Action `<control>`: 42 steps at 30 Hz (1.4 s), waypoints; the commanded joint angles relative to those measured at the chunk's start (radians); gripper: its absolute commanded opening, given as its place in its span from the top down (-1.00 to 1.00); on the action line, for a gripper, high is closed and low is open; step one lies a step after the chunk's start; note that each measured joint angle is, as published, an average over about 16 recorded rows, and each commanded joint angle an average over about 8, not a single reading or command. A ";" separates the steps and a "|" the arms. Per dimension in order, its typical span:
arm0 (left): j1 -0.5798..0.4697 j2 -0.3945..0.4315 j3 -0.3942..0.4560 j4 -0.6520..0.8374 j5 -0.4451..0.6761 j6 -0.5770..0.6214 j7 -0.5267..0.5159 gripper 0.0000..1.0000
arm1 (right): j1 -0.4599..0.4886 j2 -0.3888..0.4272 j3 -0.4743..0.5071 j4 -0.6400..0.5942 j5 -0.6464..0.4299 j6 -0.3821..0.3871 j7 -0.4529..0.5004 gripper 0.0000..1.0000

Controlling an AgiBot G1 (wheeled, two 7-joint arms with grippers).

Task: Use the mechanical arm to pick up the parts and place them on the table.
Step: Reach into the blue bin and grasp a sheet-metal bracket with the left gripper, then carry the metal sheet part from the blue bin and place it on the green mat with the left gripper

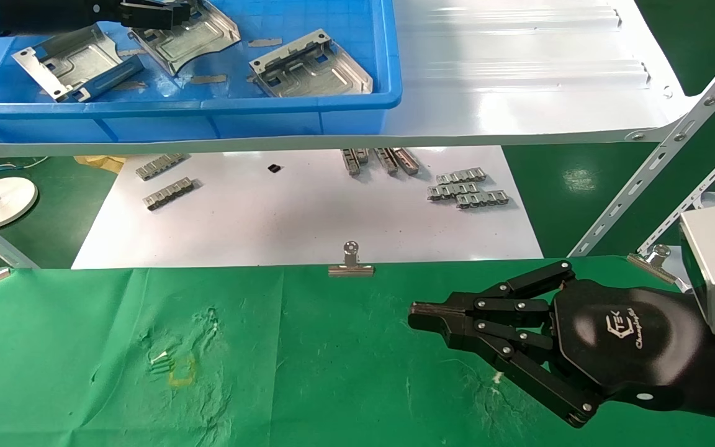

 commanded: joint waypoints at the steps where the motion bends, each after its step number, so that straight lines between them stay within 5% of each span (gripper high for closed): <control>1: -0.003 0.003 0.003 0.006 0.004 -0.004 -0.009 1.00 | 0.000 0.000 0.000 0.000 0.000 0.000 0.000 1.00; 8: -0.002 0.005 0.013 0.014 0.018 -0.011 -0.034 1.00 | 0.000 0.000 0.000 0.000 0.000 0.000 0.000 0.93; 15: 0.004 0.004 0.012 0.010 0.016 -0.007 -0.050 1.00 | 0.000 0.000 0.000 0.000 0.000 0.000 0.000 -0.74; 17: 0.005 0.003 0.011 0.008 0.016 -0.002 -0.053 1.00 | 0.000 0.000 0.000 0.000 0.000 0.000 0.000 -1.00; 31: -0.004 -0.025 -0.016 -0.021 -0.022 0.118 -0.051 1.00 | 0.000 0.000 0.000 0.000 0.000 0.000 0.000 -1.00; 42: -0.015 -0.106 -0.076 -0.115 -0.123 0.535 0.101 1.00 | 0.000 0.000 0.000 0.000 0.000 0.000 0.000 -1.00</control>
